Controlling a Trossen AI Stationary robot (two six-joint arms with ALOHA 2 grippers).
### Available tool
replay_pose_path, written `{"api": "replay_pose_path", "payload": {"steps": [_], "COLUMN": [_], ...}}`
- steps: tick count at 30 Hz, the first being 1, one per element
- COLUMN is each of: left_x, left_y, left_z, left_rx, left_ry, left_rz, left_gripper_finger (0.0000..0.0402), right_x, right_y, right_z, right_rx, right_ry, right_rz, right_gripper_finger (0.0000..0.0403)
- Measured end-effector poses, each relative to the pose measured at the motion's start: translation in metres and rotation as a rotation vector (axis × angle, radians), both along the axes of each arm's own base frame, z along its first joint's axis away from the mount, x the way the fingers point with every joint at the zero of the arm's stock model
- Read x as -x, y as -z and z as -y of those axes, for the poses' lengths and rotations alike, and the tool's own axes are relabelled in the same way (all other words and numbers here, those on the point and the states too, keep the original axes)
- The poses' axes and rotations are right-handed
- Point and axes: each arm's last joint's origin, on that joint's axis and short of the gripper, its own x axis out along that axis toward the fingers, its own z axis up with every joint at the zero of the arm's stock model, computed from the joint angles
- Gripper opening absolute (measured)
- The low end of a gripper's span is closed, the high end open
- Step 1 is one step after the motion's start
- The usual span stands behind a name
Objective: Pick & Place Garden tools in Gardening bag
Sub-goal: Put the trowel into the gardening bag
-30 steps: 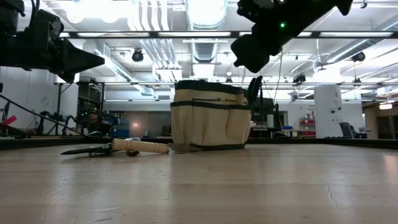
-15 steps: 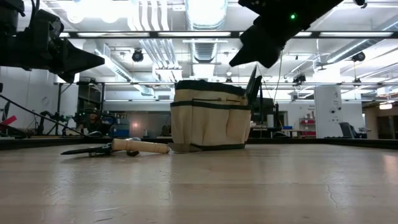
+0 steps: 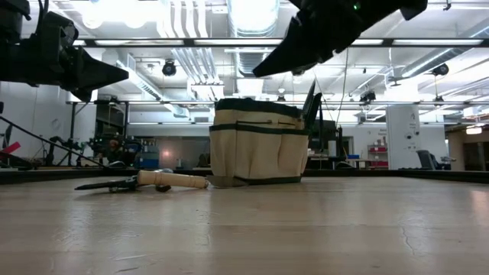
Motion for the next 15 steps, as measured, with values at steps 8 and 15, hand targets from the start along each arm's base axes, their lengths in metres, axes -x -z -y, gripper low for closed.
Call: {"api": "replay_pose_path", "payload": {"steps": [8, 15], "left_x": [0.0, 0.0], "left_y": [0.0, 0.0], "left_z": [0.0, 0.0], "left_rx": [0.0, 0.0], "left_ry": [0.0, 0.0], "left_rz": [0.0, 0.0], "left_gripper_finger": [0.0018, 0.0017], "right_x": [-0.016, -0.045], "right_y": [0.024, 0.038], "right_z": [0.0, -0.006], "right_rx": [-0.036, -0.028], "right_ry": [-0.044, -0.047], "right_rz": [-0.026, -0.061], "right_gripper_finger": [0.0009, 0.0063]}}
